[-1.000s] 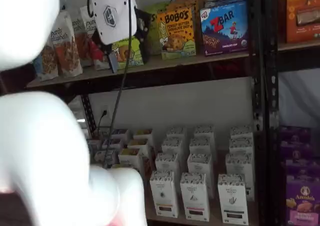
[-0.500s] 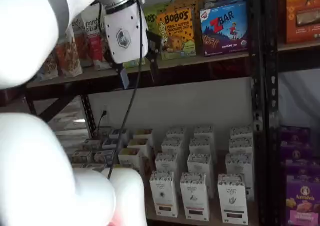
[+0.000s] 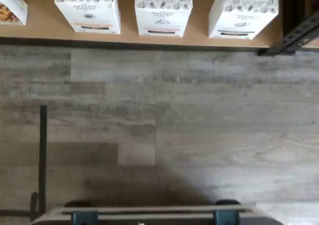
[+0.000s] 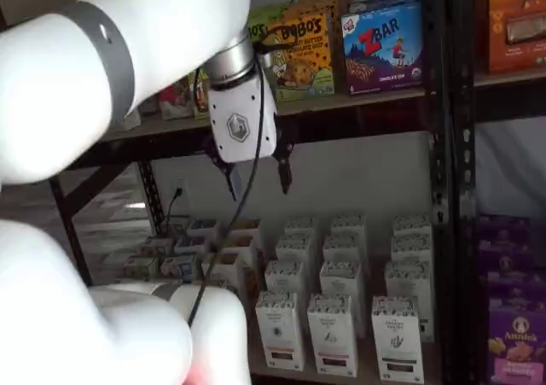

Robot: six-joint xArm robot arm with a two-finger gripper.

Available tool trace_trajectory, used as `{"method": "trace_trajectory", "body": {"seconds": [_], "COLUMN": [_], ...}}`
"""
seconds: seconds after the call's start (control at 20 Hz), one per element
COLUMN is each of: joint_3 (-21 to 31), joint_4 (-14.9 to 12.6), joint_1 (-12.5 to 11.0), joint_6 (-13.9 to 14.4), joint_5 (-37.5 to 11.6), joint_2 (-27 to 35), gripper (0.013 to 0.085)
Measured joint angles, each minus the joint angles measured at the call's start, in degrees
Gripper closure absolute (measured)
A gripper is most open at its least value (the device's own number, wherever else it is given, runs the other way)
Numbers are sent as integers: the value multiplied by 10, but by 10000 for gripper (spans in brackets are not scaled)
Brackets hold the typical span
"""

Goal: Pick up the white box with a green strip in the middle, on the bottom shelf, the sixth box from the left

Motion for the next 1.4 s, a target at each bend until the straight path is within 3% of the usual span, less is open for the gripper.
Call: {"method": "trace_trajectory", "body": {"seconds": [0.55, 0.75, 0.95, 1.25, 1.4], "joint_3": [159, 188, 219, 226, 218], "joint_4": [19, 5, 18, 31, 20], "joint_1": [-54, -67, -84, -101, -108], "joint_6": [-55, -63, -87, -117, -116], "joint_5": [-211, -277, -389, -527, -597], "joint_2": [37, 107, 177, 301, 372], "gripper": [130, 130, 130, 130, 130]}}
